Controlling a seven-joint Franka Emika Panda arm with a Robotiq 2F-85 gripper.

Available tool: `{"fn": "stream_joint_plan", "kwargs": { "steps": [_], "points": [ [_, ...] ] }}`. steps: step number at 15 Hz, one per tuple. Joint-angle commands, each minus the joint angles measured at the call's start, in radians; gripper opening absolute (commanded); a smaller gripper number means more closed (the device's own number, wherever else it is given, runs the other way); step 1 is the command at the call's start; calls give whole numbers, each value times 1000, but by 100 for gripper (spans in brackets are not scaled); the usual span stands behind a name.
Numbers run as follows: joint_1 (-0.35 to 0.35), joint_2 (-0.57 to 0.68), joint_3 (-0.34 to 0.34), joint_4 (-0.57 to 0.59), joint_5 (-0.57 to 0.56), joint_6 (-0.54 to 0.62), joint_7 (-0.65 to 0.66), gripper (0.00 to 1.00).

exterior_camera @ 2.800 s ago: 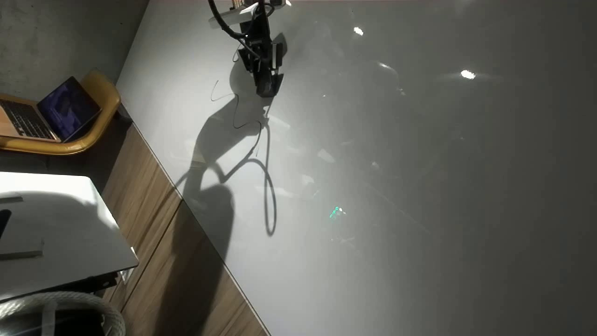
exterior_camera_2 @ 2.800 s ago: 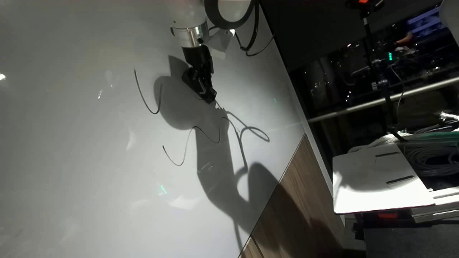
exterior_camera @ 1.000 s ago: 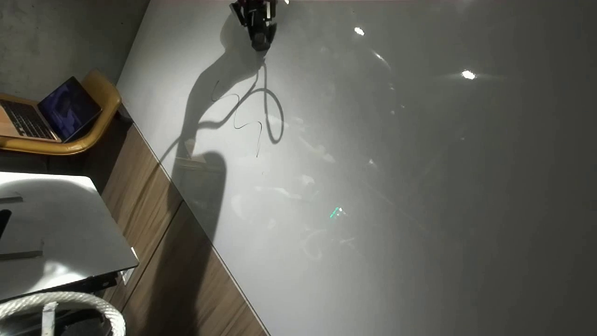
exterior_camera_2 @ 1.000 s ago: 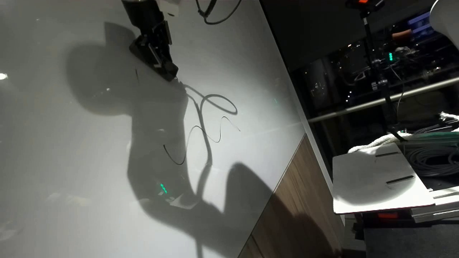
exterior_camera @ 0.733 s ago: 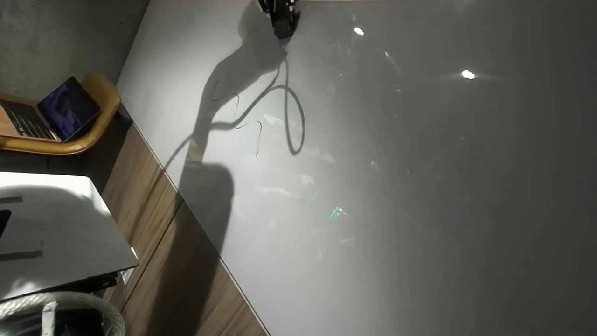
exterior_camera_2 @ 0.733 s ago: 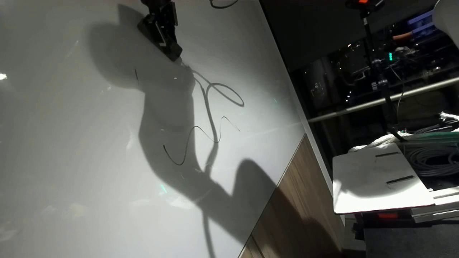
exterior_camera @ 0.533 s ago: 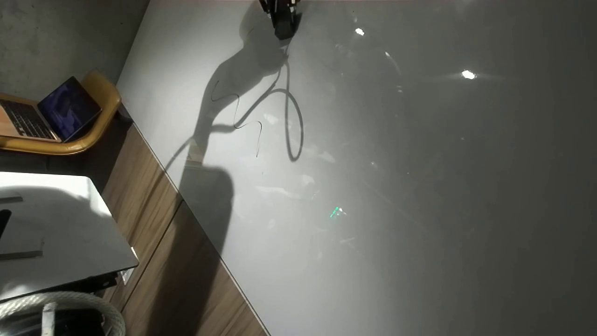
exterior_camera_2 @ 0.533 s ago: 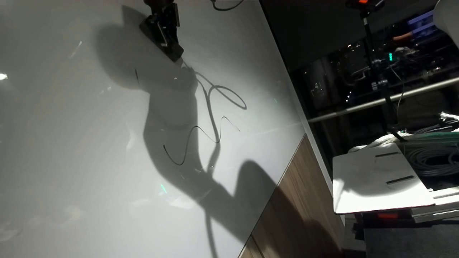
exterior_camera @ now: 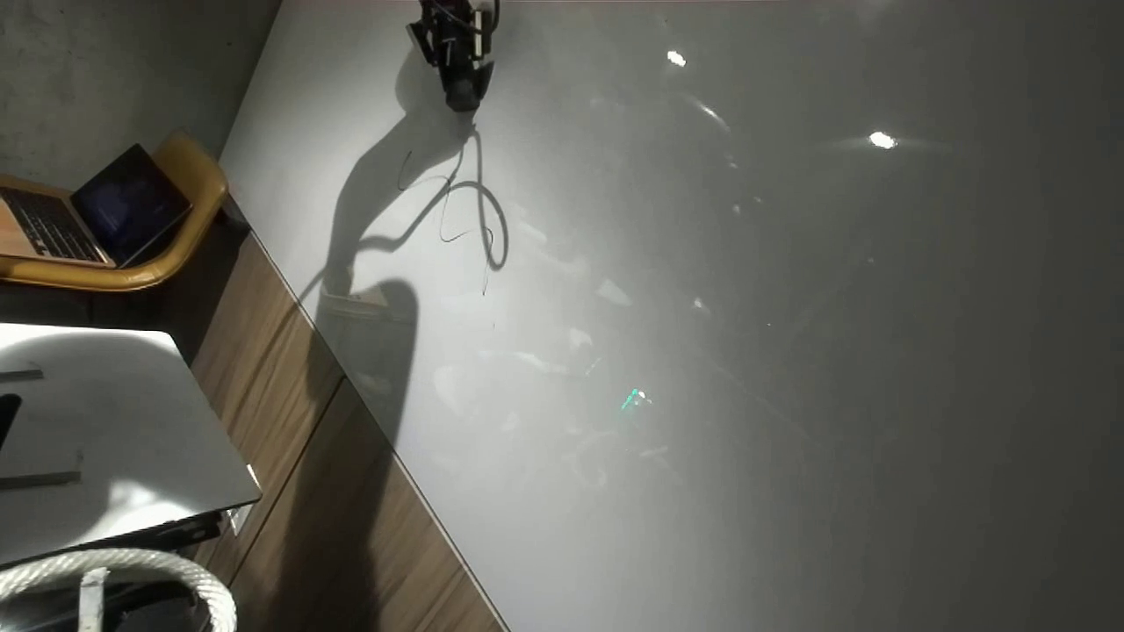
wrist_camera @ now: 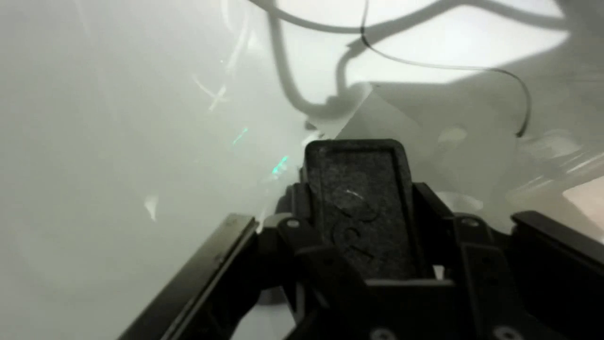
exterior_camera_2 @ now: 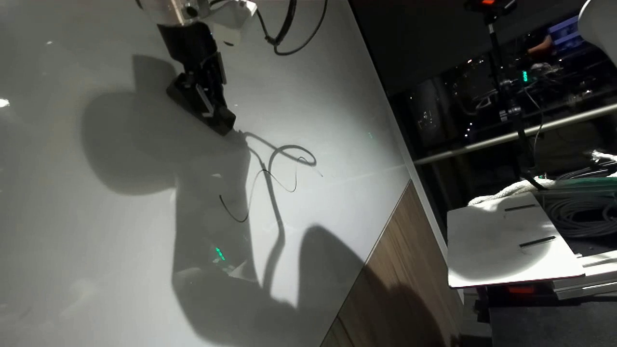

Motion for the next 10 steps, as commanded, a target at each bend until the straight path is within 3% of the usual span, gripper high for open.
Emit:
{"fn": "stream_joint_plan", "kwargs": {
  "steps": [1, 6, 10],
  "points": [
    [65, 221, 0, 219, -68, -2, -32, 29],
    [116, 293, -34, 343, -76, -111, -78, 29],
    [122, 279, -47, 368, -81, -174, -116, 29]
  ]
}}
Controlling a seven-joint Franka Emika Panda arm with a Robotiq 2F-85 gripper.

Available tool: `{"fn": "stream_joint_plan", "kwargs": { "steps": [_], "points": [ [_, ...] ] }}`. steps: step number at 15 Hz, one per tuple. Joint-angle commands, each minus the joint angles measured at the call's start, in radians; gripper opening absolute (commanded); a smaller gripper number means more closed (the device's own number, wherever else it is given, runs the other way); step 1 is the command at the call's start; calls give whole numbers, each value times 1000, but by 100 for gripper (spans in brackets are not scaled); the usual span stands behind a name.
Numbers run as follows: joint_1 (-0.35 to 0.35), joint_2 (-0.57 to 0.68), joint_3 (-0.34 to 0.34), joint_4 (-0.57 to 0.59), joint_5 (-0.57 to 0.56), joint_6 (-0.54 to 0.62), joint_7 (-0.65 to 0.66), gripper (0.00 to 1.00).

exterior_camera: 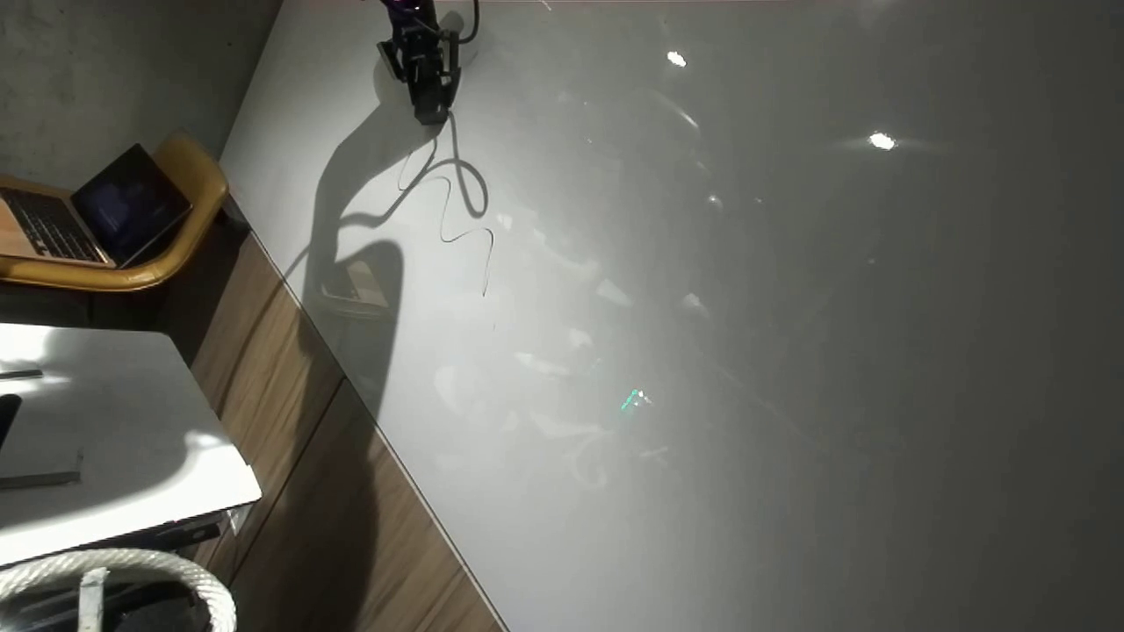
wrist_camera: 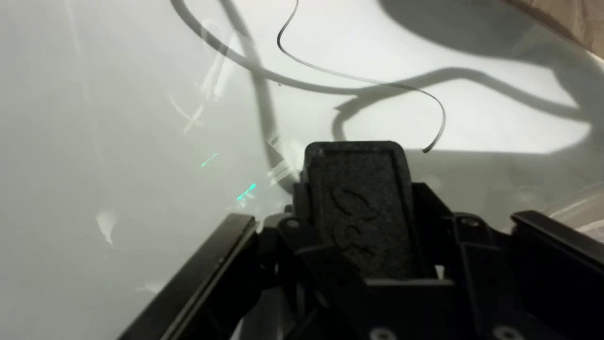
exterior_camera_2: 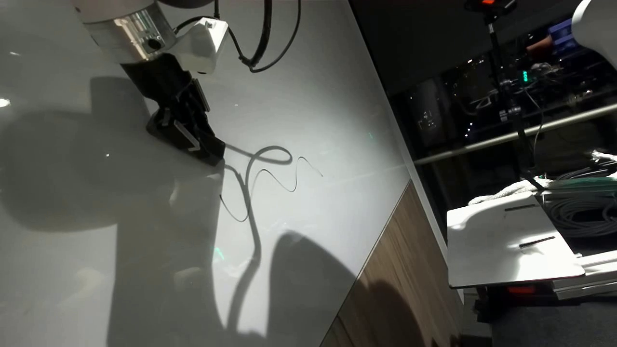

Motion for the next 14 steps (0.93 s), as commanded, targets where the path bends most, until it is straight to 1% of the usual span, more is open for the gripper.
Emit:
{"fn": "stream_joint_plan", "kwargs": {
  "steps": [1, 4, 5, 8, 10, 11, 12, 14],
  "points": [
    [-5, 49, -49, 130, -52, 23, -103, 29],
    [-15, -11, -58, 134, -64, -13, -144, 29],
    [-31, -34, -47, 126, -72, -19, -147, 29],
    [-53, -109, -62, 121, -82, -29, -161, 29],
    [-82, -155, -77, 128, -68, -25, -176, 29],
    [-108, -179, -87, 124, -45, -13, -190, 29],
    [-122, -193, -91, 108, -30, 1, -180, 29],
    [-163, -232, -99, -12, 20, 62, -125, 29]
  ]
}}
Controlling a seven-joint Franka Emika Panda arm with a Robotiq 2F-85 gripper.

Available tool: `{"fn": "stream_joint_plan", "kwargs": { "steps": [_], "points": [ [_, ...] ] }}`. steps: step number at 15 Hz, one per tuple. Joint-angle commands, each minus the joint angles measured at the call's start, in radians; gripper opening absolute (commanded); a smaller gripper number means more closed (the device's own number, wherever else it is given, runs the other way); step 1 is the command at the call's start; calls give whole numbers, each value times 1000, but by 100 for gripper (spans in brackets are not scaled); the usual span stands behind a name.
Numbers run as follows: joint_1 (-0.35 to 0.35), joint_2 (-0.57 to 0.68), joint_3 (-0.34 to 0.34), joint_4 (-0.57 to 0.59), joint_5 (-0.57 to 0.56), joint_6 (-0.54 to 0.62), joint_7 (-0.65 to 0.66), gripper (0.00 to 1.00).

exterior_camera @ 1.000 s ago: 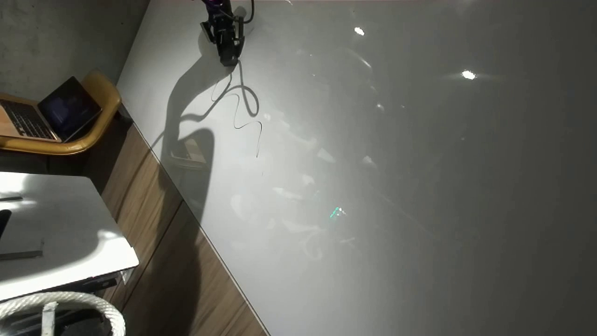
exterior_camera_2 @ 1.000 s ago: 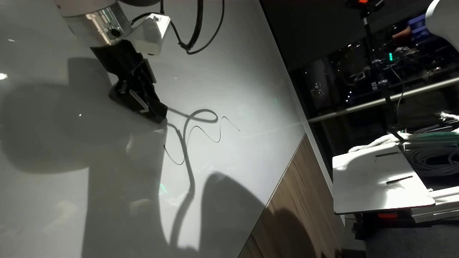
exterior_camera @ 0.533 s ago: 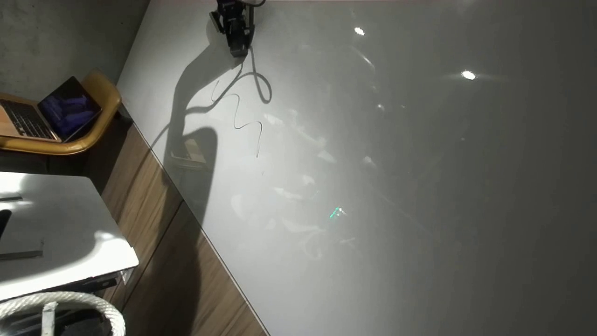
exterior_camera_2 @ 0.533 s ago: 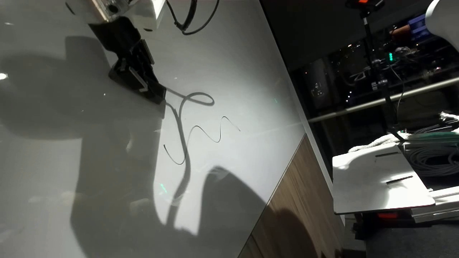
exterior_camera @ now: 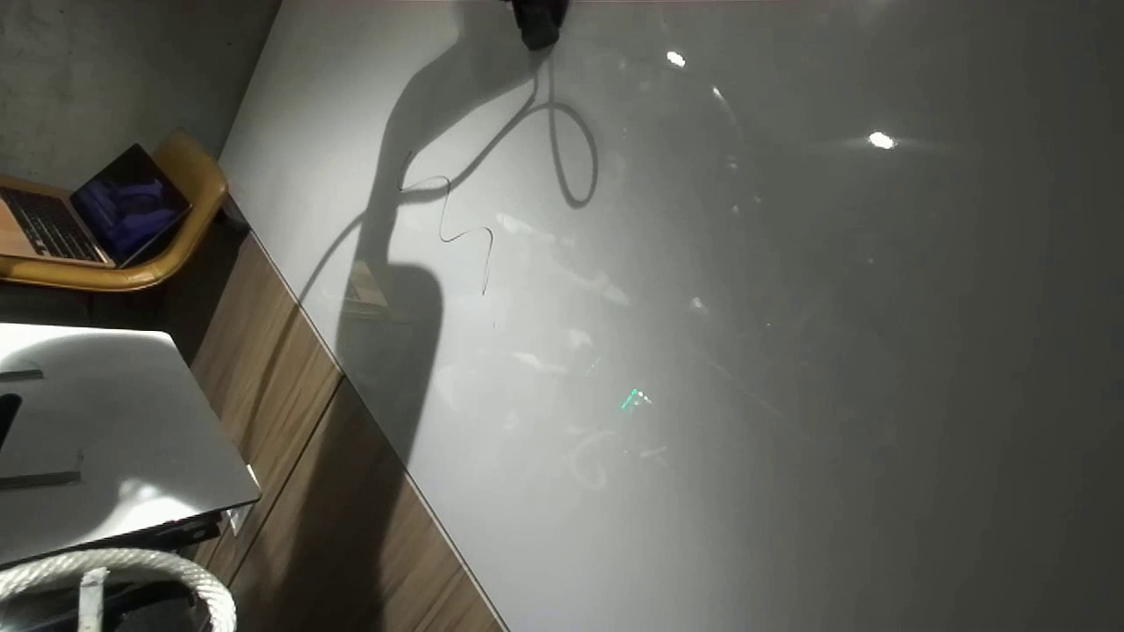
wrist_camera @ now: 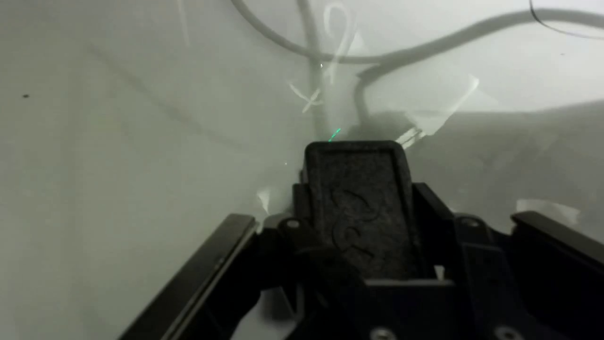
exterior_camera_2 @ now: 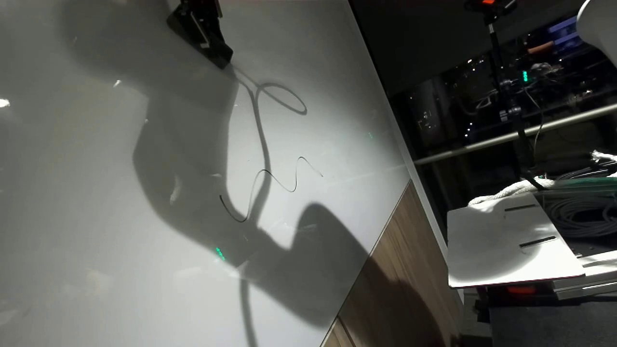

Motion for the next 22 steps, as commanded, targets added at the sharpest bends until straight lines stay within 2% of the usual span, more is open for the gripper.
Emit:
{"fn": "stream_joint_plan", "kwargs": {
  "steps": [1, 5, 10, 13, 17, 22],
  "points": [
    [-81, -52, -33, -180, 71, 164, 51, 29],
    [-133, -129, -55, -428, 164, 289, 148, 29],
    [-218, -193, -94, -734, 198, 554, 267, 29],
    [-267, -191, -126, -869, 199, 713, 302, 29],
    [-321, -164, -168, -938, 225, 850, 275, 29],
    [-335, -125, -180, -922, 329, 897, 206, 29]
  ]
}}
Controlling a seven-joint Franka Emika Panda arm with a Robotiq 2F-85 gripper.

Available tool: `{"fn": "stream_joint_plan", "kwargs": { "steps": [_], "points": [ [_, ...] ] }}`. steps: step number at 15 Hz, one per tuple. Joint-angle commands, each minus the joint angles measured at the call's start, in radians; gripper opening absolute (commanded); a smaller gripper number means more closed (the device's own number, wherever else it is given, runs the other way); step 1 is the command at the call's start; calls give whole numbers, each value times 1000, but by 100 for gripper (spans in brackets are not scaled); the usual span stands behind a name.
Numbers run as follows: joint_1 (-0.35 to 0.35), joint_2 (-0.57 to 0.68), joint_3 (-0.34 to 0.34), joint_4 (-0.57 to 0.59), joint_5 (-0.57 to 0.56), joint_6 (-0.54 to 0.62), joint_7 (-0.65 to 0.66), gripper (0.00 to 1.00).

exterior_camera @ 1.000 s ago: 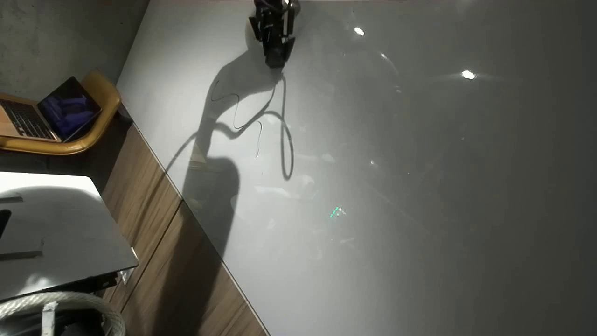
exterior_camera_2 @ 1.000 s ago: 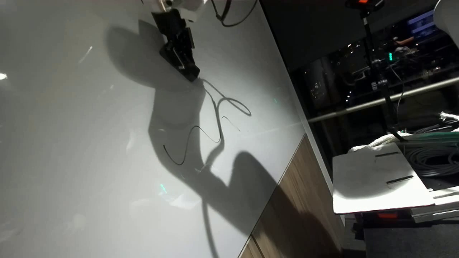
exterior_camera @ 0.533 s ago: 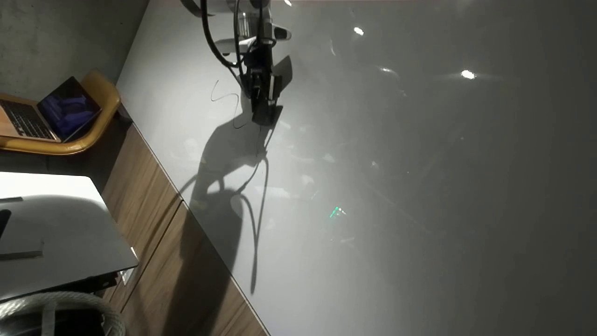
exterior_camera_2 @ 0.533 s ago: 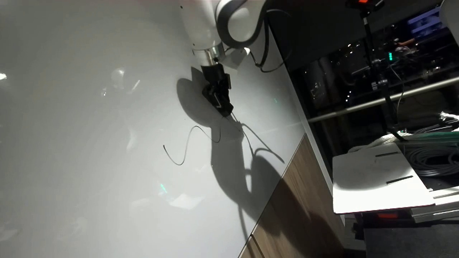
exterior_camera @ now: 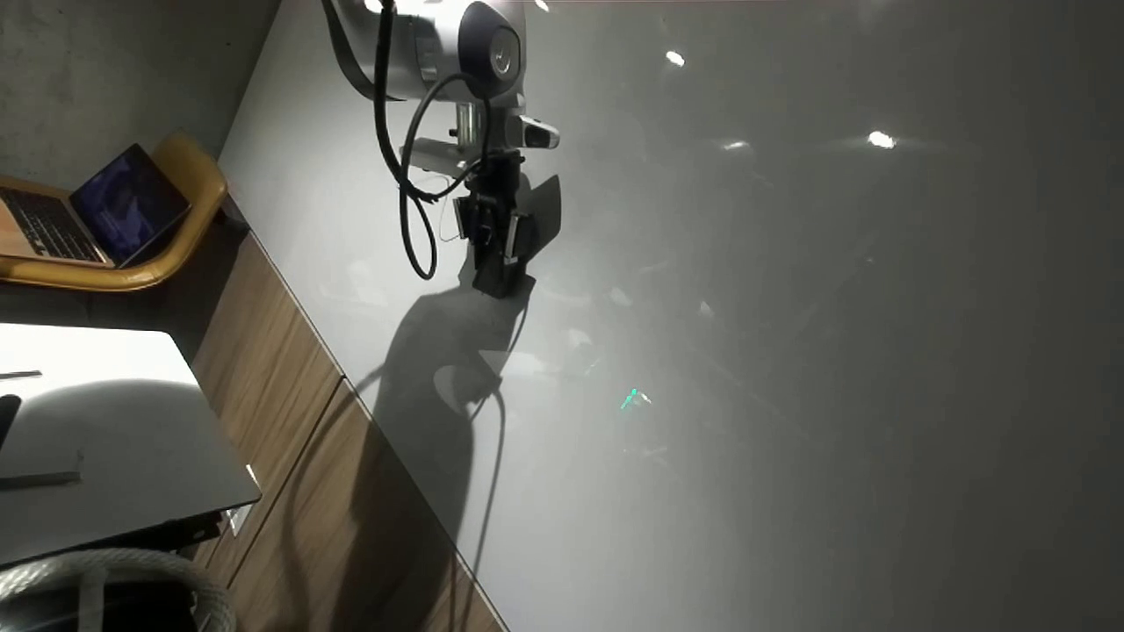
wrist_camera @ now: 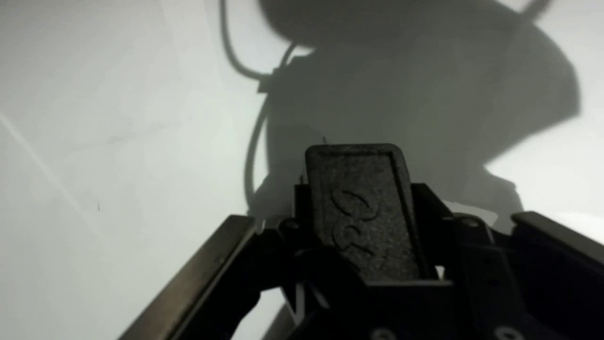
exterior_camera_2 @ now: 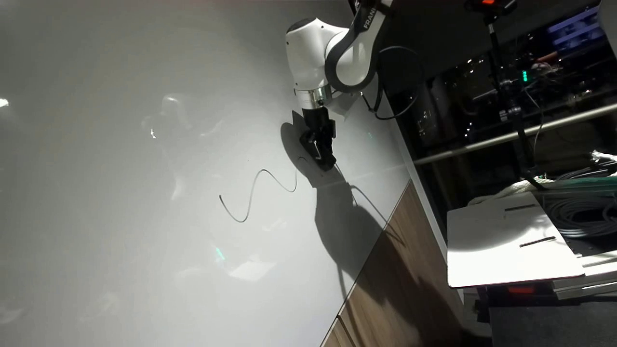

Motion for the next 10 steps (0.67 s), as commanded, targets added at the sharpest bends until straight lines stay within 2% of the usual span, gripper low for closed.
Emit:
{"fn": "stream_joint_plan", "kwargs": {
  "steps": [1, 4, 10],
  "points": [
    [2, 27, -3, 21, 88, 33, -64, 29],
    [14, 62, 4, 59, 120, 26, -95, 29],
    [56, 112, 23, 180, 100, -29, -120, 29]
  ]
}}
